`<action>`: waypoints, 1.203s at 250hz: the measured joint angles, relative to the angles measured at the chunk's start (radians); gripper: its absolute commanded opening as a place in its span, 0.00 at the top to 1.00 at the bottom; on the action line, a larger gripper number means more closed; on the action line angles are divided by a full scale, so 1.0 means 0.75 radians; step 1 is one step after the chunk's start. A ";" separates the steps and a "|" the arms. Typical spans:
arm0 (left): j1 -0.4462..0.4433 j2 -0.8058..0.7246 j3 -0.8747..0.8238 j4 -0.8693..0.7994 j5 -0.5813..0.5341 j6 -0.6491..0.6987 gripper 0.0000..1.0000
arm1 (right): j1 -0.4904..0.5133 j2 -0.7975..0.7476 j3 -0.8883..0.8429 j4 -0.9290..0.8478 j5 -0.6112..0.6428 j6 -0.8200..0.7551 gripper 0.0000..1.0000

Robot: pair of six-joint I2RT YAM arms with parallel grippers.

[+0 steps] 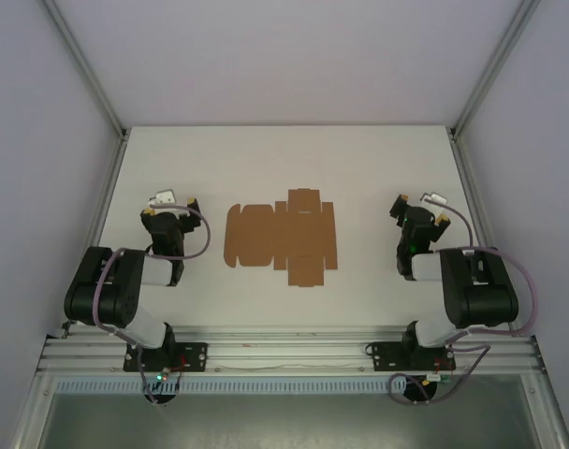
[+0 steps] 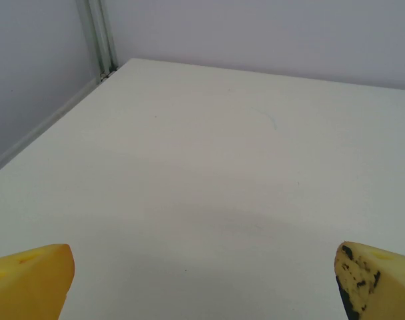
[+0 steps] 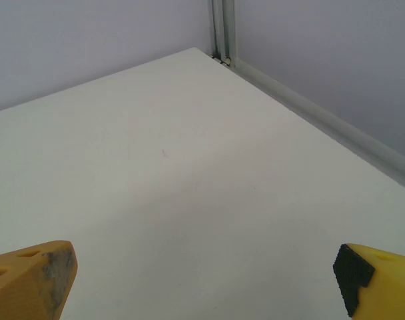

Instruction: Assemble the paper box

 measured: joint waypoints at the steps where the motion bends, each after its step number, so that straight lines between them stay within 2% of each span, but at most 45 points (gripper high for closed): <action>1: 0.000 0.000 0.000 -0.001 0.000 0.000 0.00 | -0.001 0.000 0.000 -0.001 0.000 0.000 0.00; 255: 0.017 -0.010 -0.005 -0.028 0.033 0.000 0.00 | -0.002 -0.008 -0.001 -0.018 -0.010 0.005 0.00; 280: 0.017 -0.100 0.011 -0.173 0.020 -0.005 0.00 | 0.002 -0.042 0.000 -0.068 -0.031 -0.001 0.00; 301: 0.018 -0.299 0.036 -0.335 -0.001 -0.041 0.00 | 0.022 -0.151 0.026 -0.222 -0.026 -0.008 0.00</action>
